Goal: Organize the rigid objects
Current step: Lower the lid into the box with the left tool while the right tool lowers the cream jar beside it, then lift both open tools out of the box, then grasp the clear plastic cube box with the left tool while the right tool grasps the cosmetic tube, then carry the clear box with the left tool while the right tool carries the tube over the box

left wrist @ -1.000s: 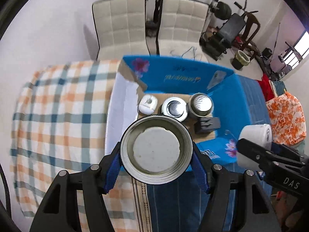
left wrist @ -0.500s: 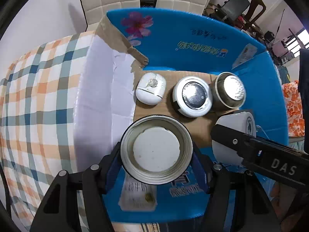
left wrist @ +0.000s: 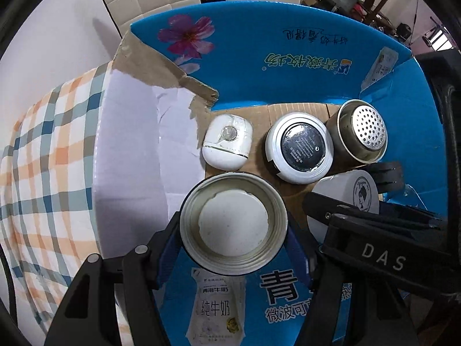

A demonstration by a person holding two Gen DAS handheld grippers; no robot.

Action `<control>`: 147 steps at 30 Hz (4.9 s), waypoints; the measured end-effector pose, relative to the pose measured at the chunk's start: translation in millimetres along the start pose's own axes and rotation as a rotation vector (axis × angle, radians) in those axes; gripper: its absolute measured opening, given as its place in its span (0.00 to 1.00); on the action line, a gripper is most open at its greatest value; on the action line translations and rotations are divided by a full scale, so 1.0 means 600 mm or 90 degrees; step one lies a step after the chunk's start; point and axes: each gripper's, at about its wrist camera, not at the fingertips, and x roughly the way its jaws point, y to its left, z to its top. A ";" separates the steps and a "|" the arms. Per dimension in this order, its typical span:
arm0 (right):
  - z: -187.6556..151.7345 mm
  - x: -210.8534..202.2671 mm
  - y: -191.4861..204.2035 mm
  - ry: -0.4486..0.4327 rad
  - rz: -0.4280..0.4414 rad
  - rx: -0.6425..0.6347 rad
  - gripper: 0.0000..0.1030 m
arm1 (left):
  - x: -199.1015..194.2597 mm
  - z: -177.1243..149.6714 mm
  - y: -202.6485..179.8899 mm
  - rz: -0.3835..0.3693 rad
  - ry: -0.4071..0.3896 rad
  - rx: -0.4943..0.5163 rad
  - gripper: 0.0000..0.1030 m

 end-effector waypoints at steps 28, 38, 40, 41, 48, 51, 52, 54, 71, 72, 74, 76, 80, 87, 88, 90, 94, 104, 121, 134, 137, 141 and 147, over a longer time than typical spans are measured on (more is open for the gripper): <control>-0.042 -0.140 -0.036 -0.092 -0.107 -0.133 1.00 | -0.056 -0.023 0.021 0.021 -0.037 -0.061 1.00; -0.093 -0.208 -0.031 -0.123 -0.087 -0.156 1.00 | -0.139 -0.042 0.021 0.034 -0.092 -0.077 1.00; -0.108 -0.238 -0.028 -0.144 -0.086 -0.167 1.00 | -0.165 -0.051 0.017 0.034 -0.107 -0.080 1.00; -0.115 -0.252 -0.026 -0.154 -0.088 -0.174 1.00 | -0.180 -0.056 0.015 0.034 -0.115 -0.082 1.00; -0.172 -0.360 -0.035 -0.207 -0.076 -0.197 1.00 | -0.276 -0.093 -0.004 0.031 -0.173 -0.100 1.00; -0.194 -0.402 -0.046 -0.223 -0.060 -0.200 1.00 | -0.316 -0.109 -0.019 0.036 -0.198 -0.096 1.00; -0.199 -0.410 -0.048 -0.226 -0.057 -0.201 1.00 | -0.326 -0.113 -0.023 0.036 -0.203 -0.093 1.00; -0.212 -0.434 -0.056 -0.235 -0.044 -0.202 1.00 | -0.347 -0.121 -0.035 0.038 -0.214 -0.088 1.00; -0.176 -0.423 -0.387 -0.155 -0.174 -0.063 1.00 | -0.299 -0.106 -0.241 0.016 -0.195 -0.024 1.00; -0.173 -0.404 -0.413 -0.138 -0.183 -0.059 1.00 | -0.281 -0.104 -0.261 0.021 -0.187 -0.018 1.00; -0.166 -0.357 -0.469 -0.092 -0.204 -0.049 1.00 | -0.238 -0.101 -0.304 0.020 -0.162 -0.003 1.00; -0.162 -0.305 -0.516 -0.048 -0.213 -0.047 1.00 | -0.194 -0.099 -0.343 0.016 -0.126 0.013 1.00; -0.165 -0.211 -0.580 0.020 -0.248 -0.054 0.97 | -0.127 -0.101 -0.417 0.025 -0.082 0.054 1.00; -0.187 -0.159 -0.626 0.040 -0.206 -0.036 0.40 | -0.090 -0.101 -0.482 0.044 -0.047 0.087 1.00; -0.190 -0.160 -0.623 0.036 -0.221 -0.041 0.31 | -0.088 -0.101 -0.484 0.045 -0.047 0.086 1.00; -0.190 -0.160 -0.619 0.031 -0.222 -0.045 0.26 | -0.086 -0.092 -0.495 0.046 -0.044 0.083 1.00; -0.173 -0.188 -0.623 0.005 -0.185 -0.016 0.26 | -0.090 -0.071 -0.510 0.042 -0.044 0.077 1.00; -0.036 -0.308 -0.665 -0.089 -0.104 0.047 0.26 | -0.078 0.069 -0.551 -0.059 -0.013 -0.004 1.00; 0.142 -0.282 -0.726 -0.092 -0.088 0.078 0.26 | 0.141 0.225 -0.613 -0.052 0.143 -0.045 1.00; 0.153 -0.266 -0.718 -0.080 -0.075 0.079 0.26 | 0.138 0.207 -0.622 -0.009 0.107 0.008 0.60; 0.149 -0.283 -0.711 -0.089 -0.063 0.080 0.26 | 0.102 0.201 -0.624 -0.017 0.079 0.020 0.60; 0.134 -0.330 -0.688 -0.117 -0.042 0.071 0.26 | 0.031 0.194 -0.618 -0.040 0.031 0.032 0.60; 0.087 -0.420 -0.604 -0.171 -0.002 0.034 0.26 | -0.105 0.164 -0.561 -0.072 -0.060 0.042 0.60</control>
